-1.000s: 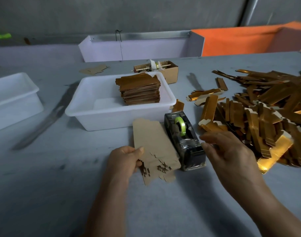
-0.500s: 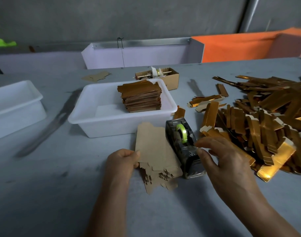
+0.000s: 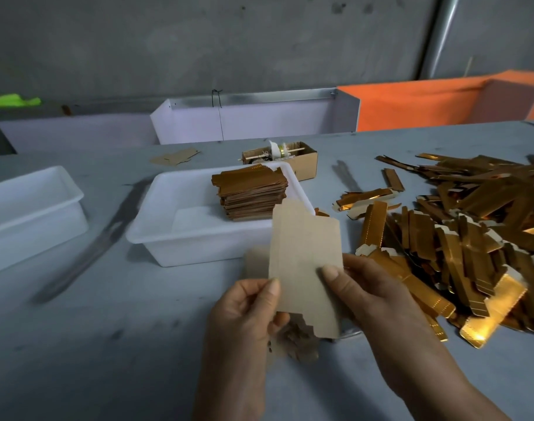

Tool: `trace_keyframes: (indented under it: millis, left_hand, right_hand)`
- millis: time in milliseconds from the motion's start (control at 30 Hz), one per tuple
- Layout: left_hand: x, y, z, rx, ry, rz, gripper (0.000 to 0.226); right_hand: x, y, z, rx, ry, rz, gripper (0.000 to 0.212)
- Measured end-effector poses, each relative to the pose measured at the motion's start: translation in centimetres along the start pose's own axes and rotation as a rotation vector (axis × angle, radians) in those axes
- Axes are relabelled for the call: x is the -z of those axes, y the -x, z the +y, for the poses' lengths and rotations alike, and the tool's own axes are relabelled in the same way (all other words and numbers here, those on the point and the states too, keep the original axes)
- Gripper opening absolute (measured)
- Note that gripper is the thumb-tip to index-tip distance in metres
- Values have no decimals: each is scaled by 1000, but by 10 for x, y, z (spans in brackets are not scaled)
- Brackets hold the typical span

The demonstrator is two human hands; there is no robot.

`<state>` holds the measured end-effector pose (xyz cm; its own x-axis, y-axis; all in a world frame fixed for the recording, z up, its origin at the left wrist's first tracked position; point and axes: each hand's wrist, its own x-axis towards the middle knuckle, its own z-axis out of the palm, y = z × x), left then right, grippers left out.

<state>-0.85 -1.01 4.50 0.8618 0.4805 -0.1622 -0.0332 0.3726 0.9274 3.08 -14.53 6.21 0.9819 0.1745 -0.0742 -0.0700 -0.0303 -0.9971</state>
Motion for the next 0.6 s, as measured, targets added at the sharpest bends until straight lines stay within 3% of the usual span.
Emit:
trace_keyframes:
  millis: [133,200,300,400,600]
  left_hand:
    - [-4,4,-2,19,-6,-51,17]
    - [-3,5,0,8,-44,-111,7]
    - [-3,5,7,-1,-90,-199,24]
    - [-5,6,10,-22,-169,-187,31]
    - [-9,9,7,-11,-187,-194,33]
  right_hand:
    - [1,1,-3,-44,-13,31,22]
    - [3,2,-5,-35,-9,13,23]
    - [1,6,-5,-43,23,-80,18]
    - [1,8,-3,-61,32,-131,20]
    - [6,13,-3,3,31,-61,22]
